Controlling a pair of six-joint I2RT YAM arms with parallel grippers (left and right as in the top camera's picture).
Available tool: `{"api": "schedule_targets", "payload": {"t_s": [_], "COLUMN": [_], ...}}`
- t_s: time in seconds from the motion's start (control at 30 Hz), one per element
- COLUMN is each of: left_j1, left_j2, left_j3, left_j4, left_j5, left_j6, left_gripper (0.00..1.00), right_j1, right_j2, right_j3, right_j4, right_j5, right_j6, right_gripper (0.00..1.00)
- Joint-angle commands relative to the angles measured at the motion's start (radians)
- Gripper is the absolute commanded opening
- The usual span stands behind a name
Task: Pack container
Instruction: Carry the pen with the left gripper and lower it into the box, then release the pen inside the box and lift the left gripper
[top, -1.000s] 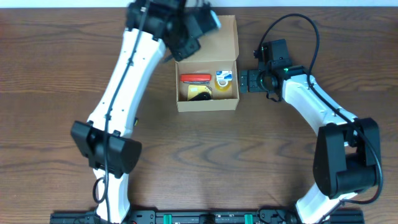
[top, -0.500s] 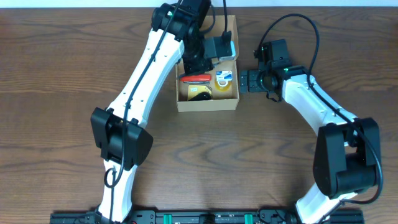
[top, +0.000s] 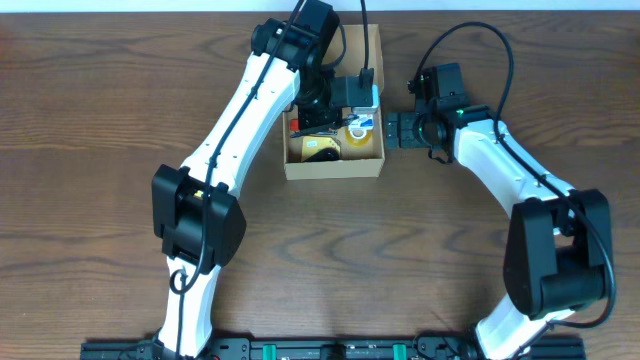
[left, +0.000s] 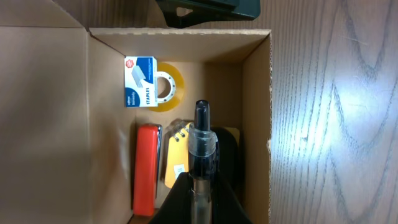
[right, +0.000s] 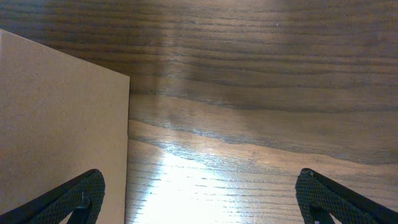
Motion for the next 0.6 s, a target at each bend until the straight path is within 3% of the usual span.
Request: {"api": "schedule_targets", "payload": {"t_s": [0.0, 0.57], "left_j1": [-0.002, -0.006], "left_j2": [0.023, 0.111], "left_j3": [-0.008, -0.009], "left_j4": [0.002, -0.013], "left_j5": [0.026, 0.074], "left_j6": [0.015, 0.029], "left_gripper": [0.06, 0.06], "right_j1": [-0.005, -0.005], "right_j2": [0.0, 0.0], "right_j3": [0.001, 0.001], "right_j4": [-0.001, -0.001], "right_j5": [-0.003, -0.003], "right_j6": [0.01, 0.01], "right_gripper": [0.99, 0.99]}}
